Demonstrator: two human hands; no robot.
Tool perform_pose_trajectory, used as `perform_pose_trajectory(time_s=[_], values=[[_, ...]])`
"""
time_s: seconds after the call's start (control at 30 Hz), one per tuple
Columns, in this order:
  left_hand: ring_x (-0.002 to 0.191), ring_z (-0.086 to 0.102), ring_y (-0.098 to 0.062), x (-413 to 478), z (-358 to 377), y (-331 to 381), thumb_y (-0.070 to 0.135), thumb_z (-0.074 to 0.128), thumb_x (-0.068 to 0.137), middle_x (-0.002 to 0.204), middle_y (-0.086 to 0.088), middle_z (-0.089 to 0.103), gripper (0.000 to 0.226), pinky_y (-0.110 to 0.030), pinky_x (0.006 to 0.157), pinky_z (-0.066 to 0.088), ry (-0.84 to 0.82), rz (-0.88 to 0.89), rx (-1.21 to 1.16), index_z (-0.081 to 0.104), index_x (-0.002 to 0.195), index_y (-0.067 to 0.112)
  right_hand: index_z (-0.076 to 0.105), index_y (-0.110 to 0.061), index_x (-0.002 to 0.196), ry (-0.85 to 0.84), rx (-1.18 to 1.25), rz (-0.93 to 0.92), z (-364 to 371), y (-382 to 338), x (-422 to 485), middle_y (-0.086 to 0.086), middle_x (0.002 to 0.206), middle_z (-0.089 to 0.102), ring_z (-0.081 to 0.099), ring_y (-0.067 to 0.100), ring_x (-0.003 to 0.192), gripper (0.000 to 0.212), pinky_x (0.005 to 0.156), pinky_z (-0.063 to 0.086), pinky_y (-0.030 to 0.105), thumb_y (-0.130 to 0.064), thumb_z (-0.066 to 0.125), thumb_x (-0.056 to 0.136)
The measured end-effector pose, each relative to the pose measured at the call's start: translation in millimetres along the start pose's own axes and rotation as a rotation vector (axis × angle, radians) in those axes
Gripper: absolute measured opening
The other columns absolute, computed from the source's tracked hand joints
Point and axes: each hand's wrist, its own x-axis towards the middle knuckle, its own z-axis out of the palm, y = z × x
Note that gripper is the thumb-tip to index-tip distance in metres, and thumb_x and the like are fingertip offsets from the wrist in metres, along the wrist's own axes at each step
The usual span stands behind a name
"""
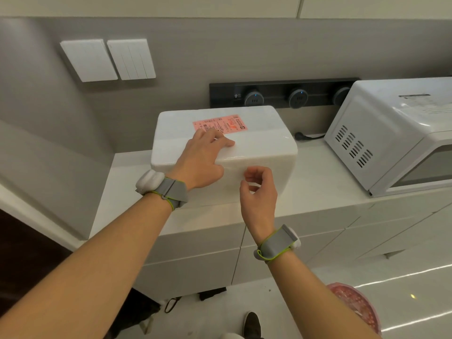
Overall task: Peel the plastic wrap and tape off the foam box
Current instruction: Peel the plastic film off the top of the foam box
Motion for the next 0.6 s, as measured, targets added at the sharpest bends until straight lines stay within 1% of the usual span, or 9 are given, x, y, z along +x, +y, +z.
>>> perform_pose_trajectory(time_s=[0.17,0.27,0.5,0.6], values=[[0.122,0.032,-0.021,-1,1,0,0.013,0.057,0.073,0.135,0.004,0.042,0.068,-0.039,0.108,0.034,0.013,0.007,0.0,0.047,0.139,0.028,0.058,-0.016,0.103,0.043,-0.014,-0.029,4,2,1,-0.003,0.1,0.065,0.062,0.015,0.094,0.022,0.081,0.054,0.037,-0.001,0.062,0.087],[0.121,0.032,-0.021,-1,1,0,0.013,0.057,0.074,0.135,0.004,0.042,0.068,-0.038,0.108,0.034,0.014,0.008,0.009,0.047,0.139,0.028,0.057,-0.015,0.099,0.086,-0.025,-0.042,9,2,2,-0.001,0.095,0.064,0.062,0.016,0.089,0.019,0.078,0.052,0.033,-0.004,0.065,0.086],[0.121,0.032,-0.021,-1,0,1,0.013,0.058,0.073,0.134,0.004,0.042,0.068,-0.04,0.108,0.034,0.014,0.004,0.008,0.047,0.139,0.028,0.054,-0.018,0.092,0.188,-0.053,-0.059,19,3,7,0.002,0.085,0.062,0.061,0.017,0.079,0.021,0.073,0.046,0.02,-0.001,0.062,0.084],[0.122,0.032,-0.021,-2,0,1,0.013,0.058,0.074,0.135,0.003,0.042,0.068,-0.04,0.109,0.034,0.011,0.004,0.014,0.047,0.139,0.028,0.053,-0.018,0.091,0.21,-0.055,-0.069,22,4,6,0.001,0.085,0.061,0.059,0.015,0.078,0.021,0.073,0.047,0.022,0.0,0.061,0.083]])
